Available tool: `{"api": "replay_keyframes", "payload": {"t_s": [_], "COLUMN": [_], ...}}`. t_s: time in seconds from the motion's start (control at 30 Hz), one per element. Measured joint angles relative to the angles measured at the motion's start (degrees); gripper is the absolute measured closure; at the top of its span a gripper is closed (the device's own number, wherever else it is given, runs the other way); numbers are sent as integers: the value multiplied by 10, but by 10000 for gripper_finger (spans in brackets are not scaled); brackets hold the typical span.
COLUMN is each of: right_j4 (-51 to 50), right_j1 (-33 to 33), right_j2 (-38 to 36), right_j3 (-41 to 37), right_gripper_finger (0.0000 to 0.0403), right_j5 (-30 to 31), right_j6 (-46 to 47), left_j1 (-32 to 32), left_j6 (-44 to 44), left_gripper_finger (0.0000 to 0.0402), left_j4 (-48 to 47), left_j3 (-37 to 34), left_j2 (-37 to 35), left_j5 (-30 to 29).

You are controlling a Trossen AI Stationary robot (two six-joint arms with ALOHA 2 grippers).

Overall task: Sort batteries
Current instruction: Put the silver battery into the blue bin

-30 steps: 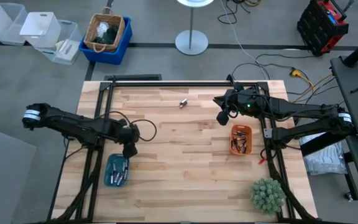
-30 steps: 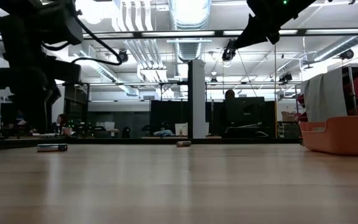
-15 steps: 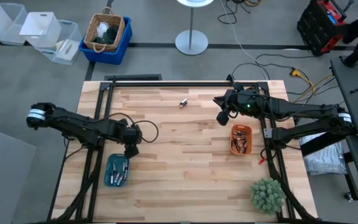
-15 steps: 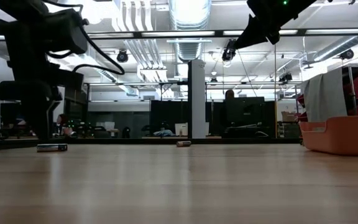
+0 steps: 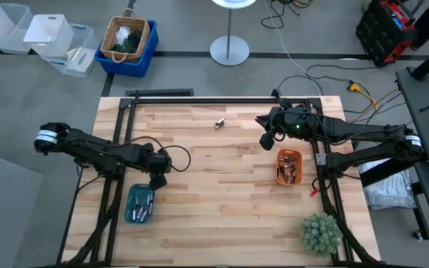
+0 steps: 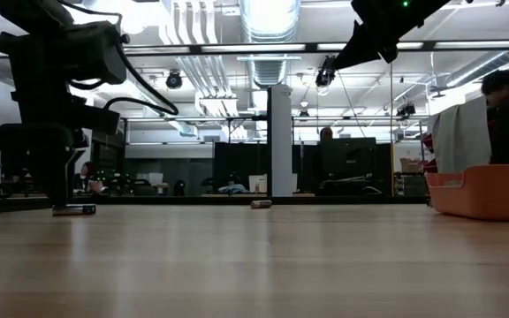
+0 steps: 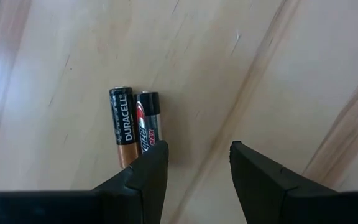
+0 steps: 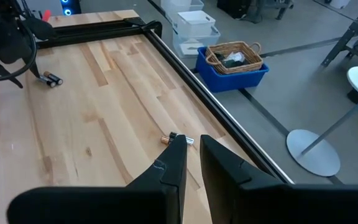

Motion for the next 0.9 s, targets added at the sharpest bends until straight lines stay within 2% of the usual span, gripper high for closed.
{"api": "replay_keyframes", "payload": {"t_s": [0.9], "right_j4": [0], "right_j1": [0], "right_j2": [0], "right_j3": [0], "right_gripper_finger": [364], "right_j5": [0], "right_j6": [0], "left_j1": [0], "left_j6": [0], "left_gripper_finger": [249], "left_j4": [7], "left_j3": [-1], "left_j2": [1], "left_j5": [3]}}
